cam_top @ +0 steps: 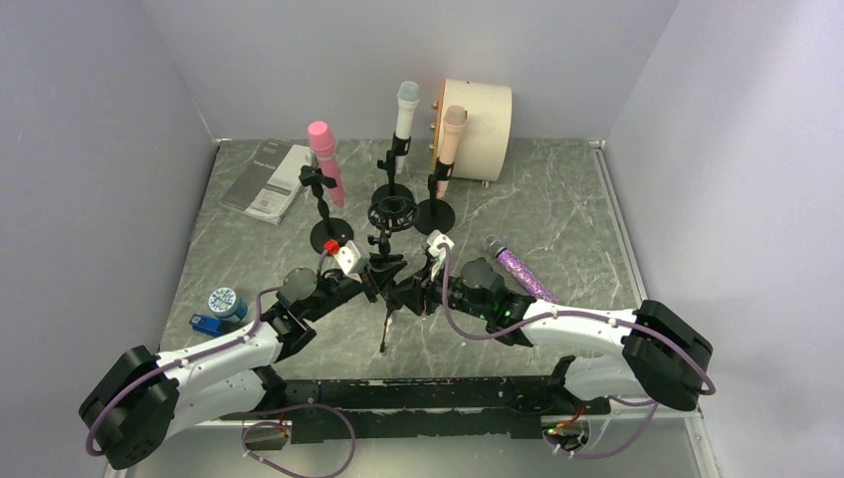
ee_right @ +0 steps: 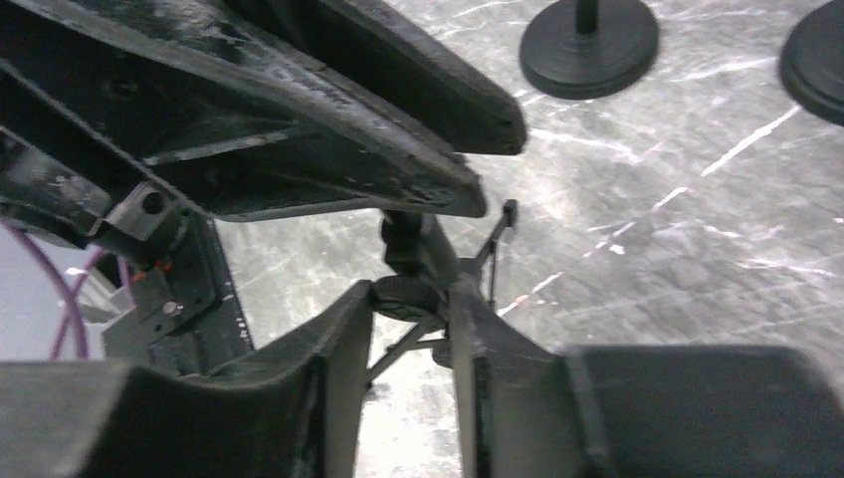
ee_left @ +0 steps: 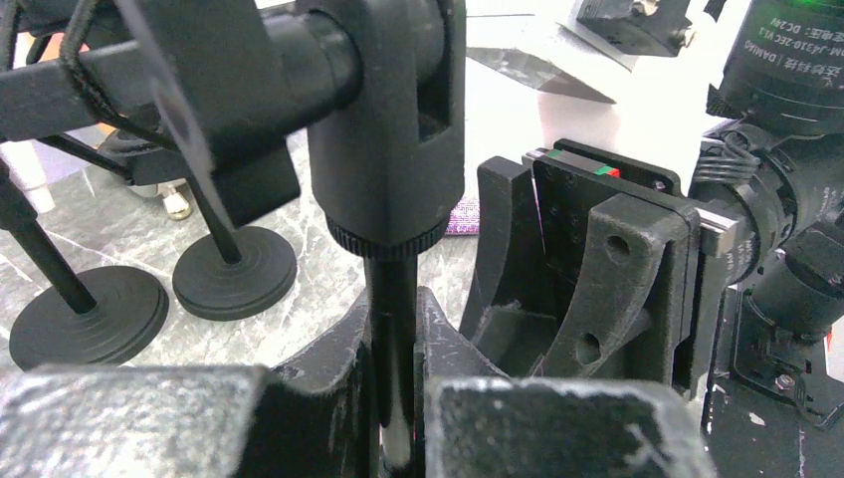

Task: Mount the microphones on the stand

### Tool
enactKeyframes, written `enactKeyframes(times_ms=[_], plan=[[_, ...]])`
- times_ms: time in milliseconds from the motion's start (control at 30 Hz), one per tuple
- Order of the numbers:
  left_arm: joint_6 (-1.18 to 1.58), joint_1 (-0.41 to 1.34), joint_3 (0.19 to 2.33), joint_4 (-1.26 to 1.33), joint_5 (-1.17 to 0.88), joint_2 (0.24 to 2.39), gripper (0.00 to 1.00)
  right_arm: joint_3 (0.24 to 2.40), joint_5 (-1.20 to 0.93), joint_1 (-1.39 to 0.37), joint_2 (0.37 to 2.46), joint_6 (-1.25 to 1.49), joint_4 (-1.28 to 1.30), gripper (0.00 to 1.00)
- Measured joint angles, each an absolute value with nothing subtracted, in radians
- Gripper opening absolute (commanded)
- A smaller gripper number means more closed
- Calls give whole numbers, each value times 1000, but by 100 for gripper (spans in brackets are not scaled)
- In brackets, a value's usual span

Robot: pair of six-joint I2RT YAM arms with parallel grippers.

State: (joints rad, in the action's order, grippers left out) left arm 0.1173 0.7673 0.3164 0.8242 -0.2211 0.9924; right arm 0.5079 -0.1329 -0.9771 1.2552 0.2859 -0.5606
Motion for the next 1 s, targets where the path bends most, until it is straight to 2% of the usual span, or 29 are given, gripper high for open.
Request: enactKeyframes(times_ms=[200, 400, 667, 700, 800, 867, 933, 1000], plan=[[120, 766, 316, 825, -221, 992, 3, 509, -129, -983, 1264, 321, -581, 0], [126, 765, 316, 831, -220, 992, 3, 477, -57, -988, 1264, 559, -631, 0], [149, 785, 319, 849, -255, 992, 3, 324, 81, -1006, 1187, 1310, -735, 0], [152, 784, 320, 848, -255, 992, 3, 323, 85, -1006, 1188, 1375, -733, 1], [154, 783, 322, 846, -254, 992, 3, 318, 88, -1006, 1199, 1496, -738, 39], [153, 782, 322, 844, -253, 992, 2, 318, 89, -1006, 1206, 1531, -748, 56], [146, 778, 322, 835, -254, 992, 3, 318, 120, -995, 1201, 1536, -755, 61], [143, 774, 325, 828, -253, 992, 3, 318, 146, -982, 1179, 1495, -745, 61]])
